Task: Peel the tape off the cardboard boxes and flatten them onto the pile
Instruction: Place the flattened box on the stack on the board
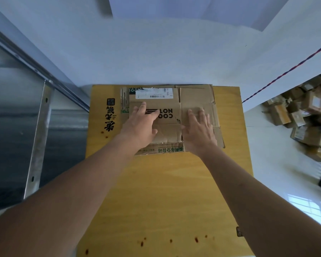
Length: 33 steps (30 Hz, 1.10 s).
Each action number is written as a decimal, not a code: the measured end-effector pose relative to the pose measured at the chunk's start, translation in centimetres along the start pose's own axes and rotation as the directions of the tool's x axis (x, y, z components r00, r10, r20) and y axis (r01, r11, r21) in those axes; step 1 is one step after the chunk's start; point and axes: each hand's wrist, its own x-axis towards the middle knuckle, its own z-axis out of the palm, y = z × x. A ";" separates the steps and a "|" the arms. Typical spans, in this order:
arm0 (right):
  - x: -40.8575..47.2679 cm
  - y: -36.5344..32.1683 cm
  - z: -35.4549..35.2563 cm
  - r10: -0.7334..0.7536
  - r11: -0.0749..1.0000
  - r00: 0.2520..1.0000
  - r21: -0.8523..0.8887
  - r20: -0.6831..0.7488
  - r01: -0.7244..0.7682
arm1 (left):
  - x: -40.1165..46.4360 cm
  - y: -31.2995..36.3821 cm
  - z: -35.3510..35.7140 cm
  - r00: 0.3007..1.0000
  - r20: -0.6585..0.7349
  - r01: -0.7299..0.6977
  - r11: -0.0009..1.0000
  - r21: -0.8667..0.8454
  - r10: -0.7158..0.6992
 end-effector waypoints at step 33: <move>-32.9 -4.9 -17.9 -0.584 0.810 0.754 -0.169 -0.300 0.561 | -35.5 12.7 -12.7 0.885 -0.454 -0.022 0.984 0.178 0.102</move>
